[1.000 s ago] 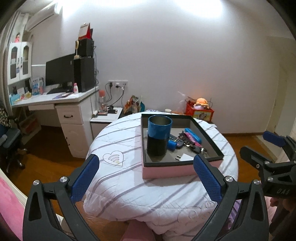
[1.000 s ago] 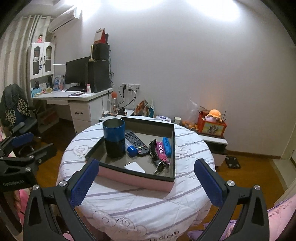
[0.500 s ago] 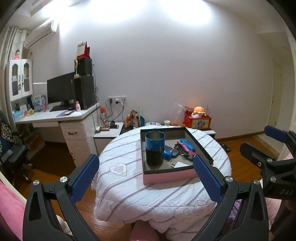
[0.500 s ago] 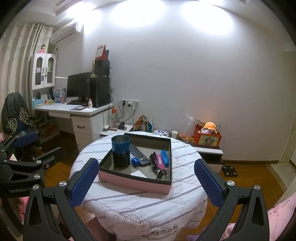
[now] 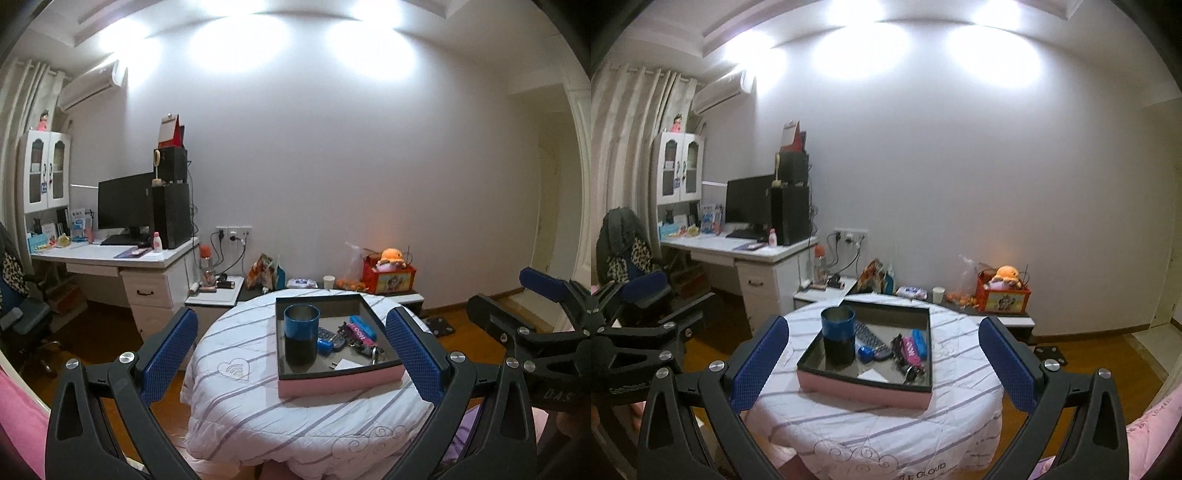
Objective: Organize rigid objects
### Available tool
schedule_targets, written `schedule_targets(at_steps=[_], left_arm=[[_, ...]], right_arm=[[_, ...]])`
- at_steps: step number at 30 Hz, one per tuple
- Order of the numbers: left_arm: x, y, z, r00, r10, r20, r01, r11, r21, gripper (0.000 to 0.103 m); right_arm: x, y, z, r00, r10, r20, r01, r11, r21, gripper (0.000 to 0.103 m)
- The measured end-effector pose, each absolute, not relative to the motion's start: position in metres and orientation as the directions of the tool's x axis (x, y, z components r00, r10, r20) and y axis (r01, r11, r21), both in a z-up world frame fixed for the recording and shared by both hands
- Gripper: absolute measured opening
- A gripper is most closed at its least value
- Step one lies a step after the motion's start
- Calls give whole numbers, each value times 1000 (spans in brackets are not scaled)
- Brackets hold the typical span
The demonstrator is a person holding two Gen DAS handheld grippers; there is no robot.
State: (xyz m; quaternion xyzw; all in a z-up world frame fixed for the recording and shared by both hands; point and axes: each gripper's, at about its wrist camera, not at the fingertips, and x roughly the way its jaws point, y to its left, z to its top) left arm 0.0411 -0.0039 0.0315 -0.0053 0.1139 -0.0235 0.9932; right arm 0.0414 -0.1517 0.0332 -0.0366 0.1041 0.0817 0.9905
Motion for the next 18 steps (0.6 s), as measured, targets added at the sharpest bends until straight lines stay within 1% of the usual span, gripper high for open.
schedule_targets(at_steps=[4,8,18], left_arm=[[39,-5,27,973,-42,-225,44,999,3,103],[38,-5,24,973,-39,-226,42,999,8,103],[36,1,20,971,-28,-235,28,1000,-5,103]], right_arm=[[35,-155,32,972,140,-189,-150,988,-42,103],[35,-157,30,972,138,-188,-146,989,-26,103],[31,-148,27,971,151,-183,-163,985,-53,103]])
